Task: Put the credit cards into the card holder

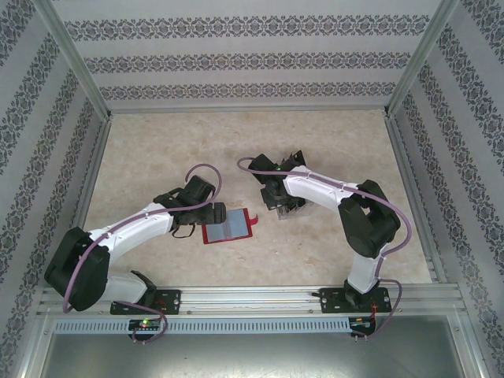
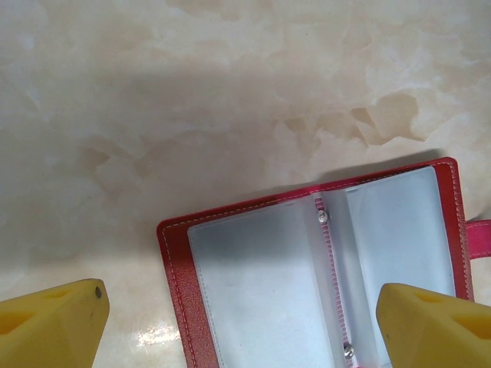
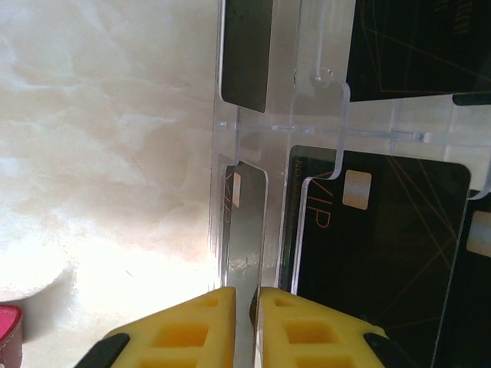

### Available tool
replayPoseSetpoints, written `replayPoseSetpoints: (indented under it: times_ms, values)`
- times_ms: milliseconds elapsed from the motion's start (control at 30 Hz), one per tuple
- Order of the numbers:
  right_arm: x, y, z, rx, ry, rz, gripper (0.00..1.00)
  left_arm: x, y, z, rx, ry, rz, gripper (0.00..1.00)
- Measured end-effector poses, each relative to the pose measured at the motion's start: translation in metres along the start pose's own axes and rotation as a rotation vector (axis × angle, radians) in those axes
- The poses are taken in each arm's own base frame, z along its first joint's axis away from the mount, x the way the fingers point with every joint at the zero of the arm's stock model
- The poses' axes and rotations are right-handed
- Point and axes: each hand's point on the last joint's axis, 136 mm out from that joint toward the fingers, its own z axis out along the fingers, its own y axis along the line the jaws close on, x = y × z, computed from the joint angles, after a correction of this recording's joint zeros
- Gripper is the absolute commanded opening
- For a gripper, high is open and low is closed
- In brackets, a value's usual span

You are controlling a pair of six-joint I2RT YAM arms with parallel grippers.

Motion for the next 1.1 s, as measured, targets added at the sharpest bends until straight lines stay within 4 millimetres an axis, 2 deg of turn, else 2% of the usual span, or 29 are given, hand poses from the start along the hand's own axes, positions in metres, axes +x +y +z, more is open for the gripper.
replayPoseSetpoints:
  times_ms: [167,500,767,900,1100]
  values:
    - [0.0,0.002,-0.001,-0.011,-0.001,-0.006,0.0,0.0,0.0,0.0,0.0,0.0,0.0,0.91]
    - [-0.005,0.0,-0.008,-0.089,0.004,0.041,0.0,0.0,0.0,0.0,-0.001,0.001,0.001,0.92]
    - [-0.02,0.007,-0.054,-0.235,-0.093,0.076,0.0,0.002,0.007,0.0,-0.033,0.006,0.006,0.92]
    - [-0.025,0.016,-0.069,-0.31,-0.123,0.084,0.0,0.006,0.011,0.0,-0.051,0.019,0.012,0.92]
    - [-0.025,0.054,-0.087,-0.549,-0.162,0.145,0.0,0.013,0.015,0.0,-0.066,0.051,0.033,0.91]
